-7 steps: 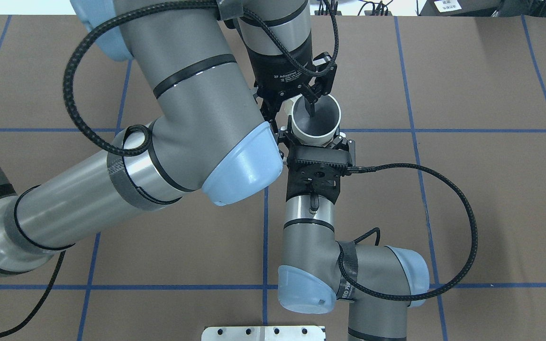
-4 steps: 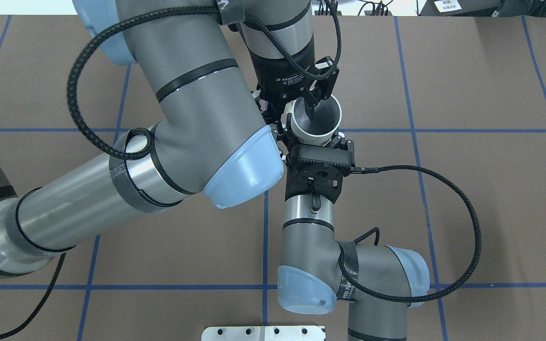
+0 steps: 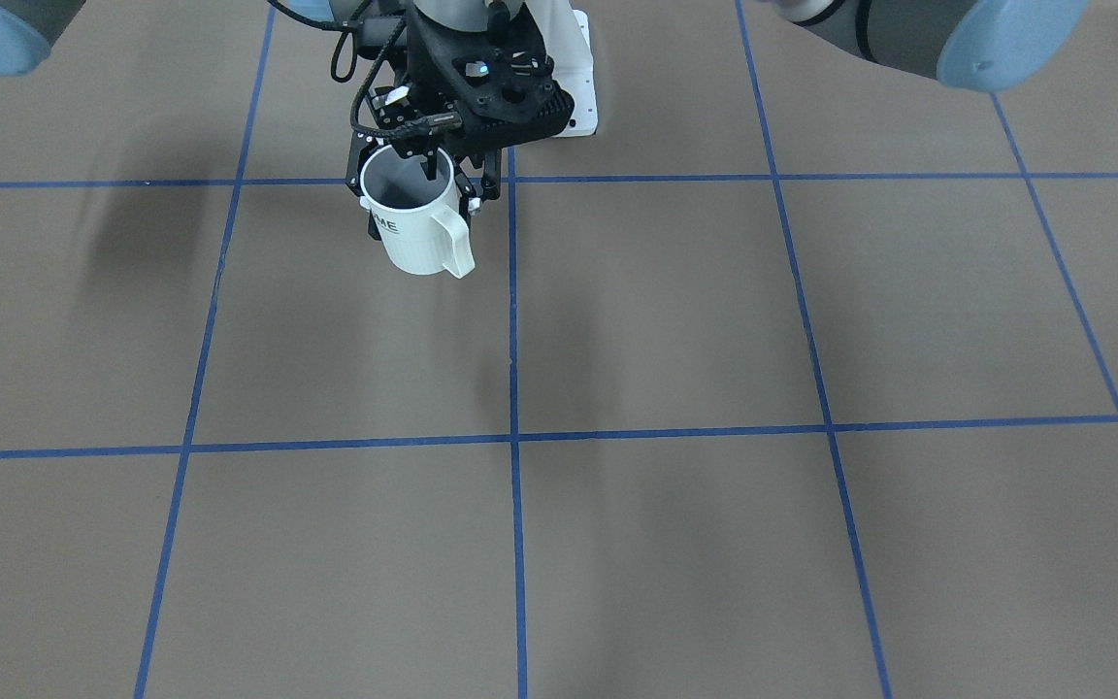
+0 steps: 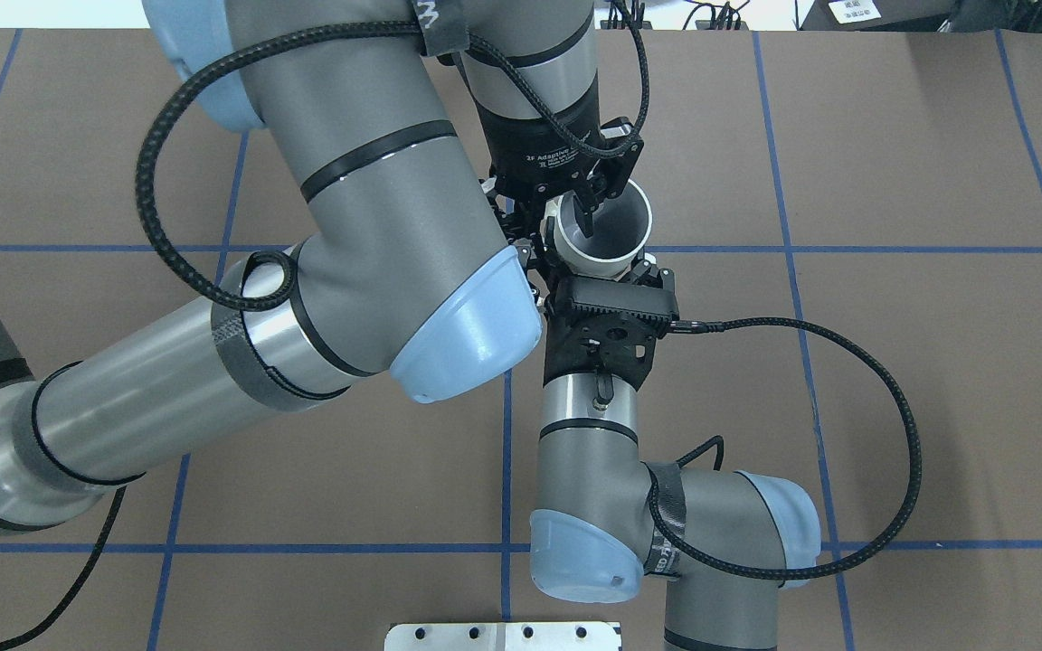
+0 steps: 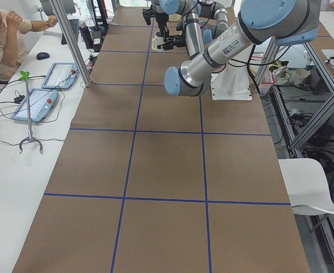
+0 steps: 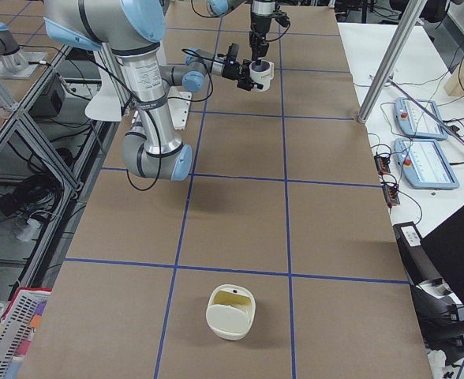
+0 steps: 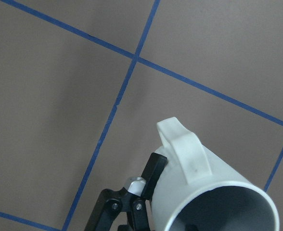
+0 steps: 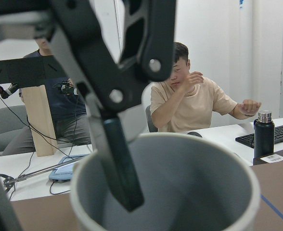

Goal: Left arm hands cup to right arm to dump lemon

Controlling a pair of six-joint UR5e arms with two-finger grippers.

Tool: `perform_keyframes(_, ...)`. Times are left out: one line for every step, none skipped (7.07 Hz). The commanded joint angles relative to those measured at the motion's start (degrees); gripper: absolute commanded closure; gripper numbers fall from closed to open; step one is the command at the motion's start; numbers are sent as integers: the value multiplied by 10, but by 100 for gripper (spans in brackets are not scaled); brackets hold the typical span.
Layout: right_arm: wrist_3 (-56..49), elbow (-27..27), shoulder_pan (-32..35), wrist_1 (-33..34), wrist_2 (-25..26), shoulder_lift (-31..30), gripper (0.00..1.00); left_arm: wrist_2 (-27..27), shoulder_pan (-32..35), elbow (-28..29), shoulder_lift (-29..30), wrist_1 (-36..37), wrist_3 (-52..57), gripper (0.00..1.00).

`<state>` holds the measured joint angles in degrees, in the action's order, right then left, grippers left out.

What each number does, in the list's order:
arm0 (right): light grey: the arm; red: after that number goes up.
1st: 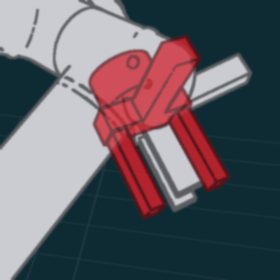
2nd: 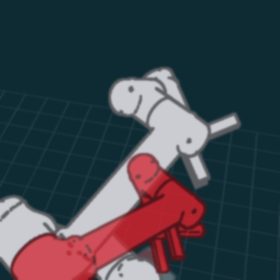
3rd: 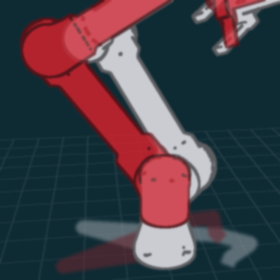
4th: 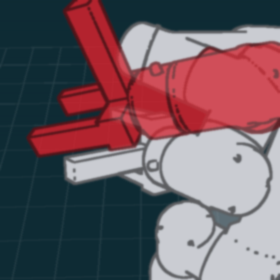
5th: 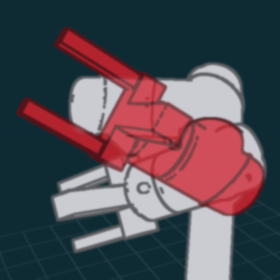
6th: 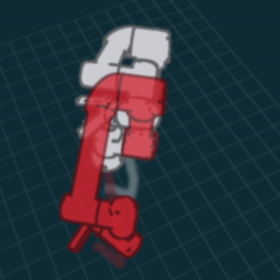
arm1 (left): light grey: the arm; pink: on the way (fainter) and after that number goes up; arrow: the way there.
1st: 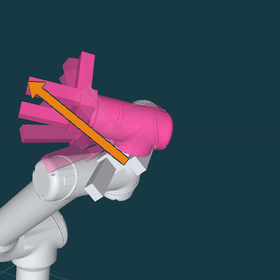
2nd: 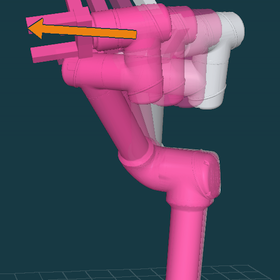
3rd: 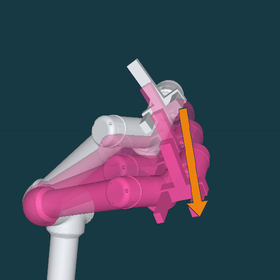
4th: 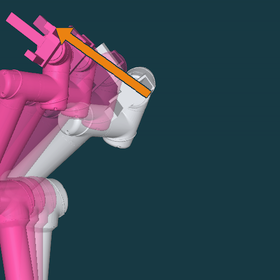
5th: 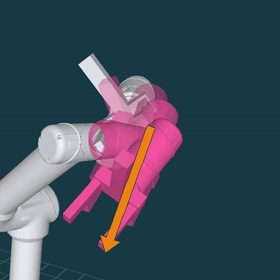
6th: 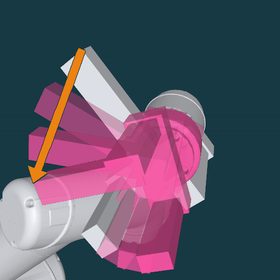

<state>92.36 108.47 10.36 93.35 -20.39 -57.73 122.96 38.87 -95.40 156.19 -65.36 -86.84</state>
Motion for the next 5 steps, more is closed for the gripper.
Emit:
perform_keyframes(0,1,-2,0,0,1,100,-1,-2,0,0,1,0,59)
perform_keyframes(0,1,-3,0,0,1,100,-1,-3,0,0,1,0,70)
perform_keyframes(0,1,-3,0,-1,1,100,-1,-3,0,0,1,0,83)
perform_keyframes(0,4,-3,0,-1,0,100,-1,-3,0,0,1,-1,100)
perform_keyframes(0,6,-6,0,-3,-3,94,-1,-3,0,0,1,-1,100)
